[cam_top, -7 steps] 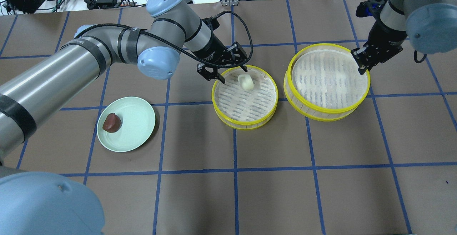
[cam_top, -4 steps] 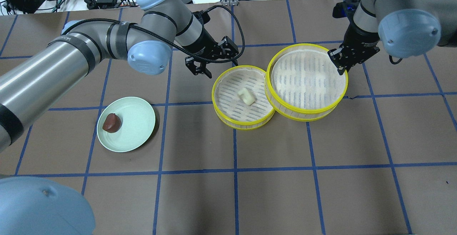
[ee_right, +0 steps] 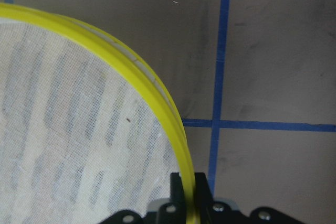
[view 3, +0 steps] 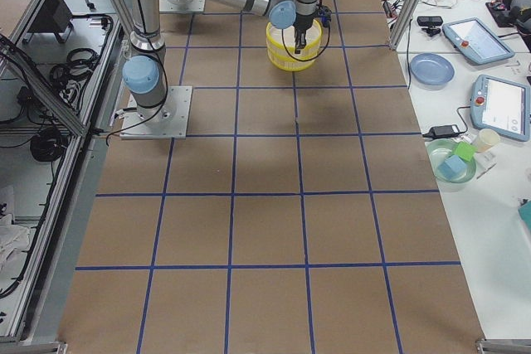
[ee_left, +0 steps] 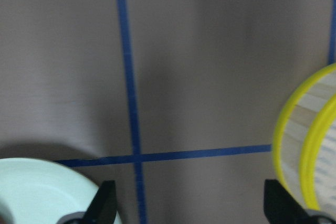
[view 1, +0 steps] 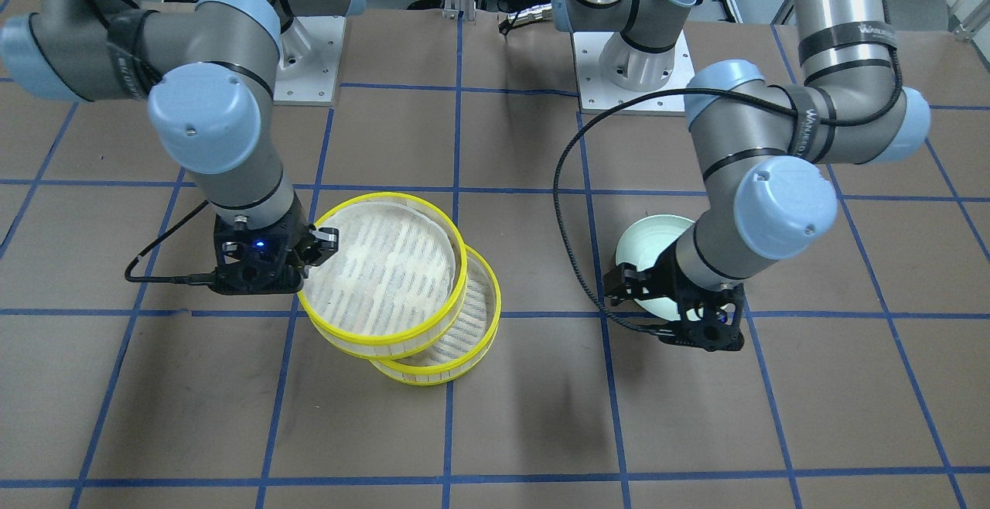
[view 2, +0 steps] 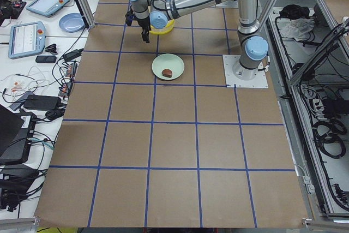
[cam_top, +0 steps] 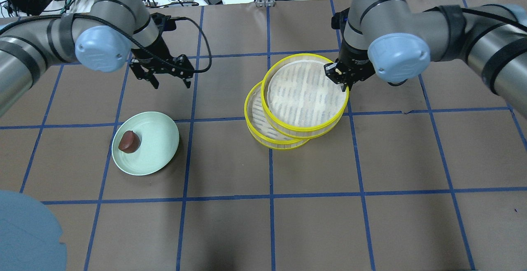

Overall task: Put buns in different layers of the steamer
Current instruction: 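Lower the left gripper to the plate and grasp the brown bun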

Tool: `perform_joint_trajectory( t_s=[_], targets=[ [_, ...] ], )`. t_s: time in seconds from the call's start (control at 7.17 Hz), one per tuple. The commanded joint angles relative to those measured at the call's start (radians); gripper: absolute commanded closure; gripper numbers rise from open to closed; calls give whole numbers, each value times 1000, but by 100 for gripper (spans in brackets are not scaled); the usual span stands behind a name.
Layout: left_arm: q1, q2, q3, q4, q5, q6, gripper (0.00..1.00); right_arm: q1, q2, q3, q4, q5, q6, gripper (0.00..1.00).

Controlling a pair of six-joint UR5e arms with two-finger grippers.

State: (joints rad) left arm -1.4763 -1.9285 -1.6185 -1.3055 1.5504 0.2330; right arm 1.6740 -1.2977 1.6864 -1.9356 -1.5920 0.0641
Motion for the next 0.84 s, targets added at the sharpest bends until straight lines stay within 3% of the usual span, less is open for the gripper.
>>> perform_joint_trajectory(
  t_s=[0.0, 0.28, 0.7],
  targets=[
    [124, 6, -75, -35, 85, 243, 0, 44, 46, -2, -34, 3, 71, 100],
    [217, -18, -132, -23, 86, 379, 0, 55, 57, -2, -43, 9, 71, 100],
    [215, -59, -161, -23, 85, 367, 3, 73, 80, -2, -68, -2, 71, 100]
  ],
)
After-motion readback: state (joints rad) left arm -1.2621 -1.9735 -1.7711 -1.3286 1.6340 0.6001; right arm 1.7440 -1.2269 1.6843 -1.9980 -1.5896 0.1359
